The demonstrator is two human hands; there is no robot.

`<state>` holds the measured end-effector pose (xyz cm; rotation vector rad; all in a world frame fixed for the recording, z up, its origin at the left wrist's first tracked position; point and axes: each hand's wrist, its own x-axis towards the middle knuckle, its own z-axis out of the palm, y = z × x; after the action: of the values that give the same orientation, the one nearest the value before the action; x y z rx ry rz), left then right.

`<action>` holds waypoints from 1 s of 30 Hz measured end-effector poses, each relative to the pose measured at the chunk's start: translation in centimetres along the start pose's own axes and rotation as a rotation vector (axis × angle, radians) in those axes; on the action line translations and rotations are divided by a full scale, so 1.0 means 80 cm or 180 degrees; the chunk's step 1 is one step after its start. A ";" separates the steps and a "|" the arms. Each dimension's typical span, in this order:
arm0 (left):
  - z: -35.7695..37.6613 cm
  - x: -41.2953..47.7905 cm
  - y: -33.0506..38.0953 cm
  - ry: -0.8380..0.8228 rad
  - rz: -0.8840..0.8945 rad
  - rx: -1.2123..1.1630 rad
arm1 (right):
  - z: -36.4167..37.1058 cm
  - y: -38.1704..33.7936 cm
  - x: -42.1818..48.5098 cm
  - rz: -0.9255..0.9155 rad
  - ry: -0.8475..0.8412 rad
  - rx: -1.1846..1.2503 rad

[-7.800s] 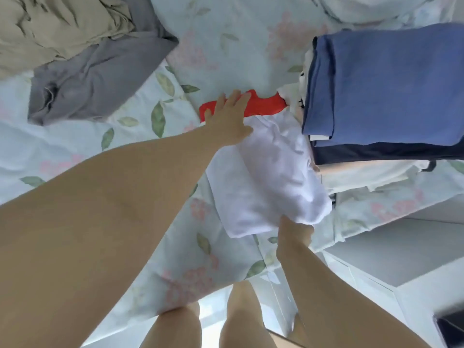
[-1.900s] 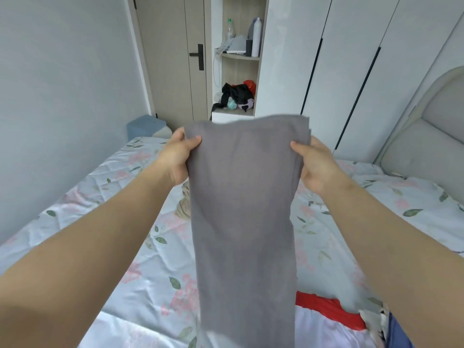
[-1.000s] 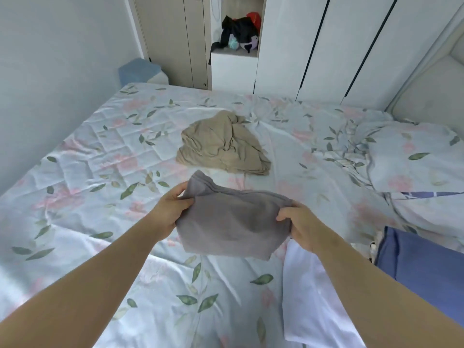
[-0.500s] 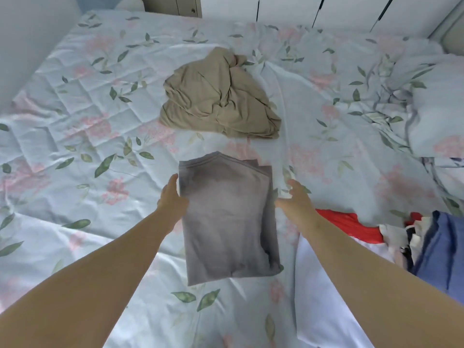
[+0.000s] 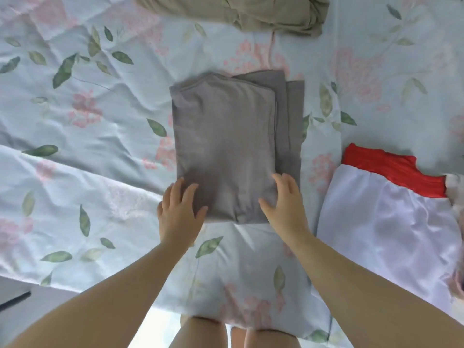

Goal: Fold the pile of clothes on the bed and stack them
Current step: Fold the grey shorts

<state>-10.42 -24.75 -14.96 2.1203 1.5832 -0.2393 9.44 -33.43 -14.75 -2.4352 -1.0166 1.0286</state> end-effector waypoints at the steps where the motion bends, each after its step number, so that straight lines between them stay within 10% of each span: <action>1: 0.004 -0.001 -0.002 0.0165 -0.0334 -0.0435 | 0.003 -0.001 0.005 0.0197 0.0251 0.0348; 6: 0.018 0.008 -0.016 -0.0217 -0.0826 -0.1674 | 0.007 0.003 0.021 0.0534 -0.0059 0.0762; 11: 0.010 -0.012 -0.017 -0.0124 -0.0488 -0.0625 | 0.010 0.026 -0.004 0.0456 0.0068 0.0221; 16: 0.041 -0.027 -0.023 0.0169 0.1391 0.0977 | 0.031 0.044 -0.024 -0.1420 0.0637 -0.1593; 20: 0.055 -0.017 -0.035 -0.0053 0.1727 0.1336 | 0.042 0.064 -0.011 -0.1936 0.0009 -0.2287; 25: 0.039 0.005 -0.050 0.0289 0.2070 0.0960 | 0.037 0.077 0.004 -0.2306 0.0830 -0.1946; 30: -0.016 -0.011 -0.043 -0.1111 0.1515 0.0795 | 0.013 0.055 -0.037 -0.1754 0.0126 -0.1336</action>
<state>-14.11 -24.12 -14.45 2.4067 0.8589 -0.6275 9.40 -38.62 -16.28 -2.2266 -1.9026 0.6198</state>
